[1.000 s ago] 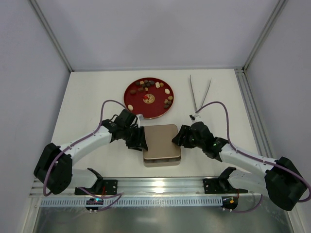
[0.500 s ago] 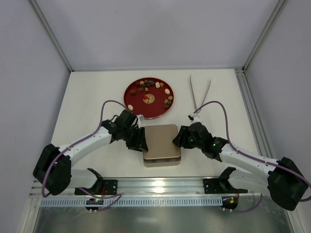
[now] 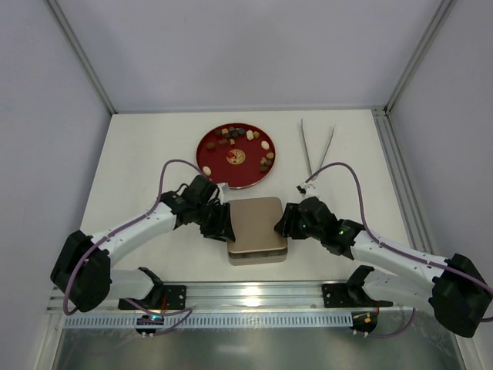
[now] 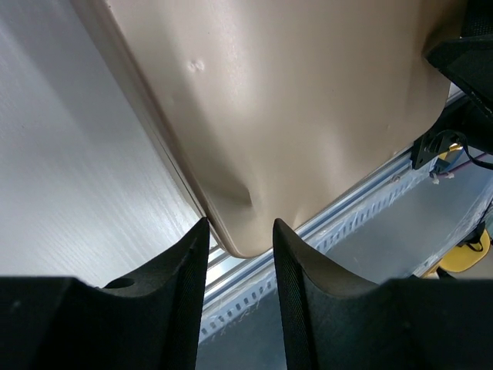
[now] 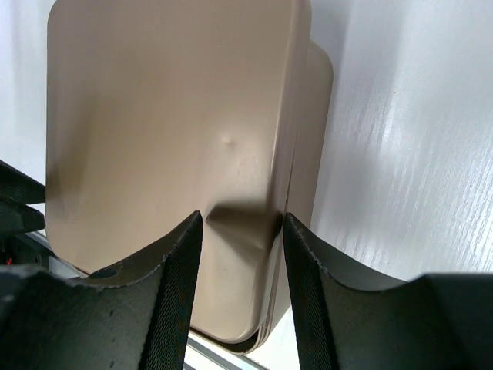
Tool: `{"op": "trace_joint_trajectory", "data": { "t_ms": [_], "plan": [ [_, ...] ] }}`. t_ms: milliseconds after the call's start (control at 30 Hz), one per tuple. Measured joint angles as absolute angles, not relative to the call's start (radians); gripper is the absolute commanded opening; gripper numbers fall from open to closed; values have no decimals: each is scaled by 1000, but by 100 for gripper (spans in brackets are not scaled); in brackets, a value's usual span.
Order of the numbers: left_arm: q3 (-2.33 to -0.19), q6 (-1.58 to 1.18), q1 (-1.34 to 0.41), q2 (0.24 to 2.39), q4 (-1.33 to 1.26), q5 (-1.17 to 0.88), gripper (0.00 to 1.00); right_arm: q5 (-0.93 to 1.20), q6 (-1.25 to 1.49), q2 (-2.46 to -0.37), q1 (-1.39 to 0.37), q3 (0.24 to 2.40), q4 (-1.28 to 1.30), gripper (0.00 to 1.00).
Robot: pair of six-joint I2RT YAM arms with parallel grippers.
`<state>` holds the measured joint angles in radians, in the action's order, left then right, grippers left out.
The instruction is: Pack the chocolate
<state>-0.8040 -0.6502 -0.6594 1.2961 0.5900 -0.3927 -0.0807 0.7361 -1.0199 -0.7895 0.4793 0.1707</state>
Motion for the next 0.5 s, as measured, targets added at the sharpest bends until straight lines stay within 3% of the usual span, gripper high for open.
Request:
{"op": "trace_joint_trajectory", "data": {
  "t_ms": [500],
  "plan": [
    [-793, -671, -670, 1249, 591, -394, 38, -91, 740, -973, -828, 482, 230, 48]
  ]
}}
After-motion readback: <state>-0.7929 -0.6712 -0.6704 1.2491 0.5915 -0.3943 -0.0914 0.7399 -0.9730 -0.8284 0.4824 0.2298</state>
